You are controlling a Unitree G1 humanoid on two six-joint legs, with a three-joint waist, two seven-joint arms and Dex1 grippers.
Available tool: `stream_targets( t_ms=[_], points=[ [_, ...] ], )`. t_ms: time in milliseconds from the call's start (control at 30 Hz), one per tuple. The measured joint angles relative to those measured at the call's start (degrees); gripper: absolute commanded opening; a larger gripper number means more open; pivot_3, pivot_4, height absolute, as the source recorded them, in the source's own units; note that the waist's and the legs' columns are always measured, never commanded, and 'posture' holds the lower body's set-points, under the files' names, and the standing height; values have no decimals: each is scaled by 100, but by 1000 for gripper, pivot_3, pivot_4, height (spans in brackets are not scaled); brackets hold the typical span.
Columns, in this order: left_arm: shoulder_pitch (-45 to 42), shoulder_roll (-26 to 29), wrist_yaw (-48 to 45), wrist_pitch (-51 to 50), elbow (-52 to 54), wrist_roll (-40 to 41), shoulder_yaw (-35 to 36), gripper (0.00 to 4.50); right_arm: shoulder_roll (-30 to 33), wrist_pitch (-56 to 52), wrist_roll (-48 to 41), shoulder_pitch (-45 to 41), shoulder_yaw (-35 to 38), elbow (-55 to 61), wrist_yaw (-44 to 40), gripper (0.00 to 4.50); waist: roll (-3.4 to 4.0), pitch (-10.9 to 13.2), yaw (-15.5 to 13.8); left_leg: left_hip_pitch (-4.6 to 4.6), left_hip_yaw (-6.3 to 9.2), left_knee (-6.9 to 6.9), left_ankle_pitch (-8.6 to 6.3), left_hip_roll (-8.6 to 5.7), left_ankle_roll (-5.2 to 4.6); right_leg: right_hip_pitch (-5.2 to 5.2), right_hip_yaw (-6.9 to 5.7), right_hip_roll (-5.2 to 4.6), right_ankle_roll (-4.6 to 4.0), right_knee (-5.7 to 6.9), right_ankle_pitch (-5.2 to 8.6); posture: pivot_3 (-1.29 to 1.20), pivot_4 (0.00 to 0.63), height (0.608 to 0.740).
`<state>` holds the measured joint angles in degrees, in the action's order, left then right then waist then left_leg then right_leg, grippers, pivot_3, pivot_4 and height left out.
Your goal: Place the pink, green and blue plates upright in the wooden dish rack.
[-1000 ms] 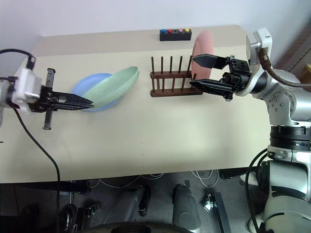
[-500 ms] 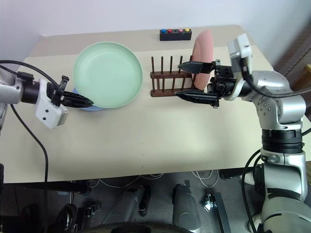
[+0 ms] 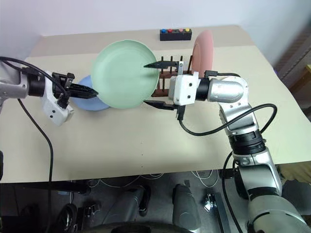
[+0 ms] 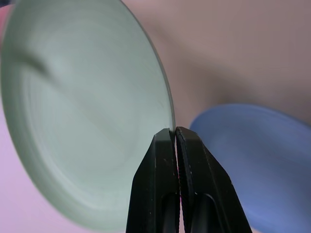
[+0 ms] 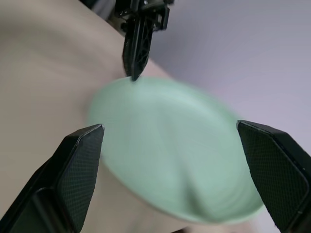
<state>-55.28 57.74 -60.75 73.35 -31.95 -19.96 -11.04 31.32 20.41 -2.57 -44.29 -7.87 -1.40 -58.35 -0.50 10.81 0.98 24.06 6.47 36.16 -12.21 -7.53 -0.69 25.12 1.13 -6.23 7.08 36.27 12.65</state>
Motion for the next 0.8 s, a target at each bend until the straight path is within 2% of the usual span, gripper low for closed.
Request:
stream_targets(
  t_ms=[133,300,667,800],
  points=[
    [-76,-84,464,-130,90,-428,-49,55,14,1104,725,-5,-117,-325,526,4500,-2,-1,4,0,0,0,1,0,1,-1,1,2,0,0,0,0,150,740],
    [-79,-105,829,-431,183,-684,-154,55,95,1498,902,100,-202,-428,710,4500,-2,-1,26,-2,0,-1,2,3,2,0,3,7,0,3,0,0,150,740],
    [-84,-87,1254,-784,297,-1080,-226,55,428,1204,777,260,-604,-73,278,4500,-2,-1,25,-2,0,1,2,8,3,-1,6,12,0,2,0,0,150,740],
    [-83,-84,1356,-992,527,-1137,-239,55,398,1043,1174,258,-782,7,327,4500,-2,-1,16,-2,0,1,2,8,3,-2,5,13,0,2,0,0,150,740]
  ],
)
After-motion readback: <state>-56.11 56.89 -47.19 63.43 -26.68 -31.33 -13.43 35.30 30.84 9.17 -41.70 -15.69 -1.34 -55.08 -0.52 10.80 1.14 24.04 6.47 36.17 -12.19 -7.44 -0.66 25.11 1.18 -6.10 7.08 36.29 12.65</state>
